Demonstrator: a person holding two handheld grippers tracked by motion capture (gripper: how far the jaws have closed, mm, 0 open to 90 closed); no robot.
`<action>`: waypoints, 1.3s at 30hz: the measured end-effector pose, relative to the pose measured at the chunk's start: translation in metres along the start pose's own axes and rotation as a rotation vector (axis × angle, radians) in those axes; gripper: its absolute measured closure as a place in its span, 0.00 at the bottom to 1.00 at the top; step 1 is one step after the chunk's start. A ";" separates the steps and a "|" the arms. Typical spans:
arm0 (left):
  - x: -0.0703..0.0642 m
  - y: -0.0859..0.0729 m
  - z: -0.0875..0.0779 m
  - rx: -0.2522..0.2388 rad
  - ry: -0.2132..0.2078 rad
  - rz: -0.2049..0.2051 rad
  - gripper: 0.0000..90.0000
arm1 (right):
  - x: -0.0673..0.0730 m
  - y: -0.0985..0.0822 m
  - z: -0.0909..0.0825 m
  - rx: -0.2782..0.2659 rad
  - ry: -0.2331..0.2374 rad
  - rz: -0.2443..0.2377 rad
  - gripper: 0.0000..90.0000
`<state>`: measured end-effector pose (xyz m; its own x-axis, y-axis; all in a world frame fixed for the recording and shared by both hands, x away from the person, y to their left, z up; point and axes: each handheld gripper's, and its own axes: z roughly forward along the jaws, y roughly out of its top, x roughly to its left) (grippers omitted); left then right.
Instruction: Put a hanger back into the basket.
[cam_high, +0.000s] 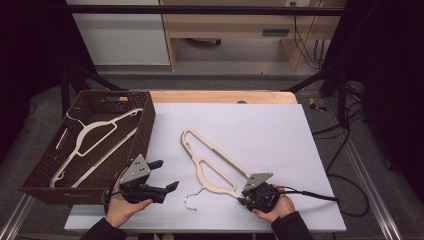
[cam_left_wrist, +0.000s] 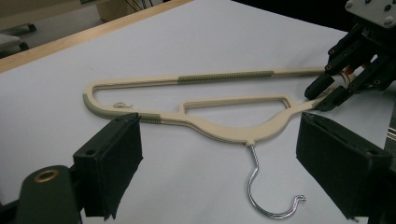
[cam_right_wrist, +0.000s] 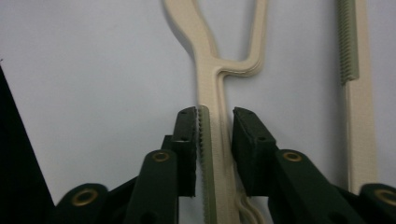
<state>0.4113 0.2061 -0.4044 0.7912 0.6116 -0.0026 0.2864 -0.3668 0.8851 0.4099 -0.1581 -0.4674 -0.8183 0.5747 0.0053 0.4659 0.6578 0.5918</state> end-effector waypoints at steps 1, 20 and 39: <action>0.000 0.000 0.000 0.001 -0.001 0.000 0.16 | -0.001 0.000 0.000 0.003 0.004 -0.022 0.82; -0.002 -0.001 0.005 0.018 -0.014 0.000 0.17 | -0.004 0.004 -0.007 -0.004 0.054 0.002 0.88; -0.006 -0.004 0.012 0.044 -0.030 0.010 0.17 | -0.007 0.006 -0.011 -0.019 0.074 0.016 0.88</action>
<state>0.4113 0.1954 -0.4131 0.8099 0.5865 -0.0087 0.3017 -0.4038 0.8637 0.4150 -0.1638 -0.4553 -0.8338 0.5471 0.0740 0.4731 0.6391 0.6064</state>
